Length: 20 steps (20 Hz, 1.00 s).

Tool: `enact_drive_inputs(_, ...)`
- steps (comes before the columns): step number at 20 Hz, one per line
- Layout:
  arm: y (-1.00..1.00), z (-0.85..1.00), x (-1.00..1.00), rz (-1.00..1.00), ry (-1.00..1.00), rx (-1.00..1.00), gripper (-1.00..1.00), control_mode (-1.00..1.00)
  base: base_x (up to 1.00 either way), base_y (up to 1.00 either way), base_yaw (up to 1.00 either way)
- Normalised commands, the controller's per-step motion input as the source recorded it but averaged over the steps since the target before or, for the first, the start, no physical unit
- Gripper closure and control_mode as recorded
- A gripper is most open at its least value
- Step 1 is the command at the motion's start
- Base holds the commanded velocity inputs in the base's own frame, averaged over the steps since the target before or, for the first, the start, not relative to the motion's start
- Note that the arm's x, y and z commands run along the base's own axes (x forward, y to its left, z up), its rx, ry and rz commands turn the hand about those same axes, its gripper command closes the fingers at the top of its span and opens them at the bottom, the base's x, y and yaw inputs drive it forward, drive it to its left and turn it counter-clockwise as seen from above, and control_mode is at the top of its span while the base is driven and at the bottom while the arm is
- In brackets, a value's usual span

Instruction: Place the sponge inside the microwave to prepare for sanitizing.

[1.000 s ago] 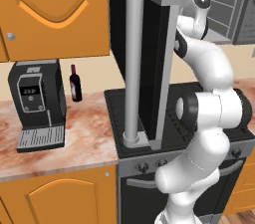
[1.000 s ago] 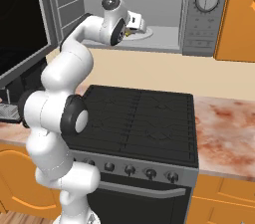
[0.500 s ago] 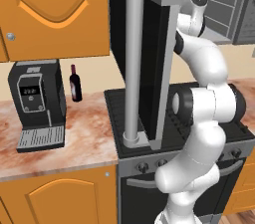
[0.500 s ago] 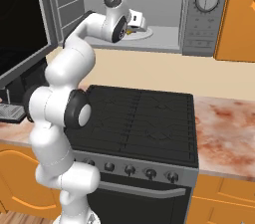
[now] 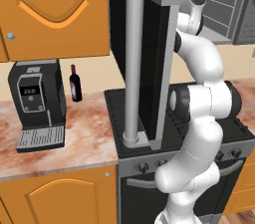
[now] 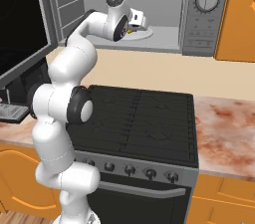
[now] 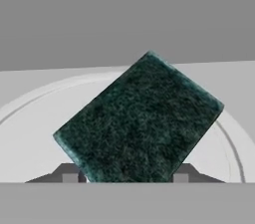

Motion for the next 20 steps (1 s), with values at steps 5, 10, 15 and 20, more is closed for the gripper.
enact_drive_inputs(5,0.0,0.0,0.14,0.0,0.0,0.0,-1.0,-1.0,0.0,0.0,0.0)
enact_drive_inputs(10,0.0,-0.02,0.09,0.0,0.0,0.0,-1.0,-1.0,0.0,0.0,0.0)
enact_drive_inputs(15,0.04,0.0,-0.1,0.0,0.0,0.0,-1.0,-1.0,0.0,0.0,0.0)
enact_drive_inputs(20,0.22,0.08,-0.73,0.0,-0.04,0.0,-1.0,-1.0,0.0,0.0,0.0)
